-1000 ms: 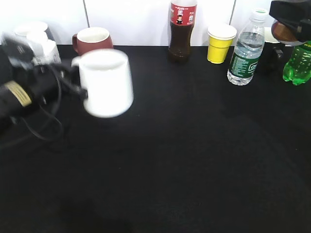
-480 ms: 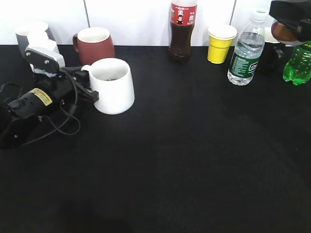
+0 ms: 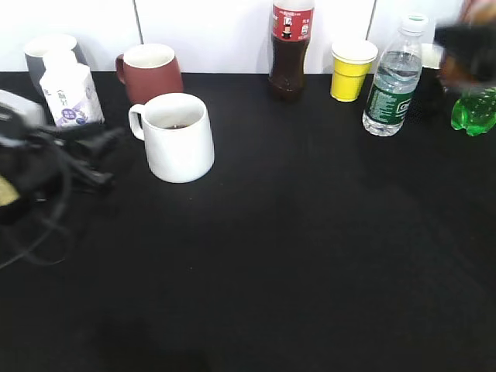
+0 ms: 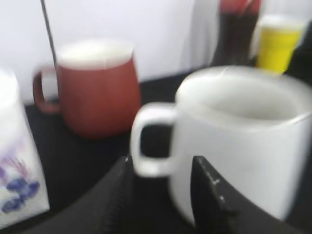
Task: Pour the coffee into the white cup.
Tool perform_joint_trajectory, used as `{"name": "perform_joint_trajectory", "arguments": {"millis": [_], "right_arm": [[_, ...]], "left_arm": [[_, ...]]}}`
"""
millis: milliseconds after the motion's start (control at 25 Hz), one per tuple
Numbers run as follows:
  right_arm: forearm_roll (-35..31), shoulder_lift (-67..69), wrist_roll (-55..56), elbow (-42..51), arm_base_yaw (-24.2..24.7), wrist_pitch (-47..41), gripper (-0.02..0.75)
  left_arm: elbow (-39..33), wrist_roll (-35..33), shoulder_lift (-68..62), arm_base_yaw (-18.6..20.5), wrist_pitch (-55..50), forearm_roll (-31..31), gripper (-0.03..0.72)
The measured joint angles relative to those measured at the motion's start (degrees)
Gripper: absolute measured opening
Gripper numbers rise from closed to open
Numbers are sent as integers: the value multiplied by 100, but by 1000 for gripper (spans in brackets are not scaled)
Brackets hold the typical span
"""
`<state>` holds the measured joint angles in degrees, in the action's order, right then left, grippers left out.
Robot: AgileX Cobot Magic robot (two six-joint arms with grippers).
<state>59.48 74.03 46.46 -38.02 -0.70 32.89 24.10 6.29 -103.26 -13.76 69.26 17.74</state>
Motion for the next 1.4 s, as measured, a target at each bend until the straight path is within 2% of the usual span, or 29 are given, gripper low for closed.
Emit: {"name": "perform_joint_trajectory", "arguments": {"millis": [40, 160, 280, 360, 440, 560, 600, 720, 800, 880, 960, 1040, 1160, 1200, 1280, 1400], "right_arm": [[-322, 143, -332, 186, 0, 20, 518], [-2014, 745, -1762, 674, 0, 699, 518], [-2960, 1535, -2770, 808, 0, 964, 518], [-3567, 2268, -3331, 826, 0, 1765, 518], [-3964, 3007, -3824, 830, 0, 2606, 518], [-4187, 3654, -4028, 830, 0, 2982, 518], [-4192, 3673, -4046, 825, 0, 3010, 519], [-4192, 3675, -3941, 875, 0, 2688, 612], [-4192, 3523, -3921, 1023, 0, 2550, 622], [-4200, 3191, -3869, 1205, 0, 2224, 625], [-4288, 2650, -3861, 1313, 0, 1533, 627], [-4308, 2109, -3854, 1319, 0, 592, 627], [-3991, 1045, -3469, 1319, 0, -868, 622], [-3687, 651, -3048, 1319, 0, -1376, 618], [-3350, -193, -2245, 1217, -83, -2738, 587], [-3621, -1029, -2201, 349, -982, -5259, 538]], "left_arm": [[-126, 120, 242, 0, 12, 183, 309], [-319, 268, 827, 0, 11, 539, 310], [-319, 443, 1508, 0, -558, 940, 310], [-319, 585, 1879, 0, -951, 1131, 310], [-323, 650, 2007, 0, -1088, 1218, 310], [-323, 731, 2013, 0, -1112, 1347, 310], [-323, 731, 2013, 0, -1107, 1354, 310], [-323, 733, 2013, 0, -1101, 1365, 310], [-323, 733, 2013, 0, -1096, 1365, 311], [-323, 738, 2017, 0, -1228, 1365, 311], [-323, 914, 2023, 0, -1546, 1358, 311], [-323, 1586, 2090, 0, -2243, 1321, 311], [-167, 2608, 2734, -28, -4083, 1378, 348], [-18, 2775, 3032, -139, -4721, 1368, 375], [420, 2840, 3631, -676, -6457, 1040, 400], [1542, 2853, 4155, -1532, -9229, 590, 401]]}}
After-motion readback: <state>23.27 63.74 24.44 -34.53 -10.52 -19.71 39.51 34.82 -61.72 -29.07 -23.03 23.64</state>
